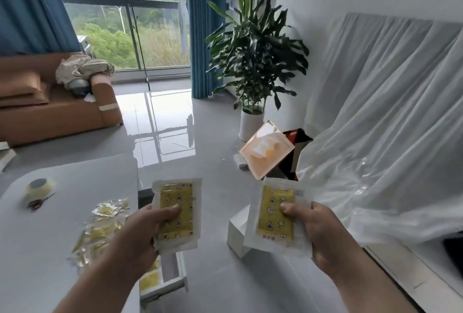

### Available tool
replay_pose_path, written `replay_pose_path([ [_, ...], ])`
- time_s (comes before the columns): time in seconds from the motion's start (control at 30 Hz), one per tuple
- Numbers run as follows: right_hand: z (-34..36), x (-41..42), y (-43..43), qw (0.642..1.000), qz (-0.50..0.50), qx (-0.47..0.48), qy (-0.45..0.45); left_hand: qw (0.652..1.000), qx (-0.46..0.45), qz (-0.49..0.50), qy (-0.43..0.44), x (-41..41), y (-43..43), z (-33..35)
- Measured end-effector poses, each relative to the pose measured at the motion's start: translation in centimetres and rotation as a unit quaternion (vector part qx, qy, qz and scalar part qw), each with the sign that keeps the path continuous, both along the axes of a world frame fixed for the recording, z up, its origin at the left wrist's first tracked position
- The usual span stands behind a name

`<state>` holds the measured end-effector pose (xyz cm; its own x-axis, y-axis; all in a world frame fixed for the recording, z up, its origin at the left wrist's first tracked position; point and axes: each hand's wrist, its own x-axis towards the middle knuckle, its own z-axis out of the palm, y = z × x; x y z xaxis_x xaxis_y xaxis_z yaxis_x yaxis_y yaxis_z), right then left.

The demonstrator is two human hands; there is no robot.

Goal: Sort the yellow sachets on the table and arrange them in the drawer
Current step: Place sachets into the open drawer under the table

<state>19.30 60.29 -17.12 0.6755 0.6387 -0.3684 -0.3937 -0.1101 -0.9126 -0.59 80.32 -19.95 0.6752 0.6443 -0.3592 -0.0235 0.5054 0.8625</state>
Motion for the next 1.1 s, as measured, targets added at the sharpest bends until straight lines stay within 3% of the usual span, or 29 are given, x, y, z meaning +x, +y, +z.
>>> replay_pose_path([
  [0.47, -1.5, 12.7, 11.2, 0.990, 0.142, -0.001, 0.027, 0.989, -0.002, 0.150, 0.008, 6.8, 5.3, -1.1],
  [1.1, -4.7, 22.6, 44.3, 0.966, 0.245, -0.079, 0.028, 0.975, -0.033, 0.221, 0.019, 14.9, 31.4, -4.7],
])
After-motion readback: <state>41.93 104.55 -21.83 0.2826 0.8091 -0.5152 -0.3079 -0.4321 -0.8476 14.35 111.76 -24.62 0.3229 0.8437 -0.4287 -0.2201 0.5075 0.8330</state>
